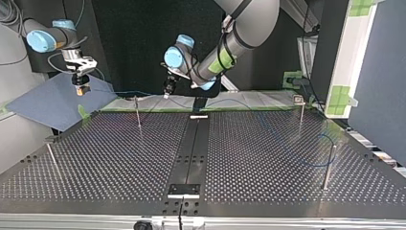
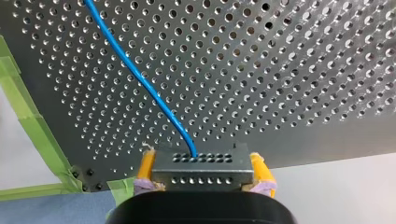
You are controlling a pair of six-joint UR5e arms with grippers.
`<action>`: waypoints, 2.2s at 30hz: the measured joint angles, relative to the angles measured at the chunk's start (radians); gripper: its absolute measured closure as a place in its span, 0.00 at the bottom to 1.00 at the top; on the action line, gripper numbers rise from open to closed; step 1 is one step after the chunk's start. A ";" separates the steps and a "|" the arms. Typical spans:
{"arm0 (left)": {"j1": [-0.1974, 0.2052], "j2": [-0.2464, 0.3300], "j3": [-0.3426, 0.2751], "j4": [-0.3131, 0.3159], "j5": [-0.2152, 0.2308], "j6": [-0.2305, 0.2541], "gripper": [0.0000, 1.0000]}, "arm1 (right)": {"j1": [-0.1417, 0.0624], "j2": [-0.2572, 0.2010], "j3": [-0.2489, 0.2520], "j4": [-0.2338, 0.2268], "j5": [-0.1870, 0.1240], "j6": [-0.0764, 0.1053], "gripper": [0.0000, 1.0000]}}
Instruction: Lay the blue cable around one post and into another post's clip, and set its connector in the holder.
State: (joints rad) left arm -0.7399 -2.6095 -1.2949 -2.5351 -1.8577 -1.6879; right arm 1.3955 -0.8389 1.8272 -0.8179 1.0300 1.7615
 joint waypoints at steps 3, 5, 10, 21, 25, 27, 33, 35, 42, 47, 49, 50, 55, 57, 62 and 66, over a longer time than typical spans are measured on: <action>0.000 -0.001 0.000 0.001 0.009 -0.001 0.99 | 0.000 0.001 0.000 0.000 0.001 0.001 1.00; -0.001 -0.003 0.000 0.001 0.023 -0.002 0.99 | 0.000 0.002 0.000 0.000 0.002 0.001 1.00; -0.007 -0.008 0.000 0.004 0.047 -0.005 0.99 | 0.000 0.004 0.000 -0.003 0.007 0.002 1.00; 0.006 -0.025 0.005 0.052 0.060 -0.055 0.99 | -0.002 0.009 -0.014 -0.006 0.016 0.010 1.00; 0.015 -0.026 0.011 0.054 0.059 -0.057 0.99 | -0.002 0.010 -0.017 -0.007 0.020 0.010 1.00; 0.018 -0.026 0.014 0.054 0.060 -0.058 0.99 | -0.002 0.011 -0.017 -0.007 0.023 0.010 1.00; 0.020 -0.036 0.023 0.046 0.073 -0.062 0.99 | -0.001 0.036 -0.034 -0.002 0.028 0.007 1.00; 0.017 -0.048 0.036 0.033 0.074 -0.058 0.99 | -0.001 0.056 -0.043 0.002 0.029 0.002 1.00; 0.011 -0.081 0.071 0.015 0.072 -0.057 0.99 | -0.004 0.084 -0.054 0.013 0.027 -0.007 1.00; 0.015 -0.083 0.093 0.000 0.068 -0.057 0.99 | -0.005 0.086 -0.060 0.019 0.027 -0.009 1.00; 0.016 -0.083 0.097 -0.004 0.067 -0.055 0.99 | -0.007 0.086 -0.062 0.022 0.027 -0.010 1.00; 0.017 -0.083 0.098 -0.006 0.067 -0.054 0.99 | -0.007 0.085 -0.063 0.025 0.028 -0.012 1.00; 0.019 -0.083 0.101 -0.013 0.067 -0.047 0.99 | -0.011 0.084 -0.067 0.046 0.030 -0.030 1.00; 0.019 -0.082 0.103 -0.015 0.067 -0.046 0.99 | -0.013 0.081 -0.069 0.051 0.031 -0.036 1.00; 0.021 -0.082 0.112 -0.018 0.069 -0.046 0.99 | -0.019 0.075 -0.072 0.057 0.032 -0.040 1.00; 0.022 -0.082 0.120 -0.022 0.070 -0.046 0.99 | -0.021 0.067 -0.073 0.060 0.032 -0.039 1.00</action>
State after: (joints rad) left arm -0.7180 -2.6916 -1.1752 -2.5569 -1.7876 -1.7336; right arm 1.3743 -0.7723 1.7546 -0.7579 1.0624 1.7228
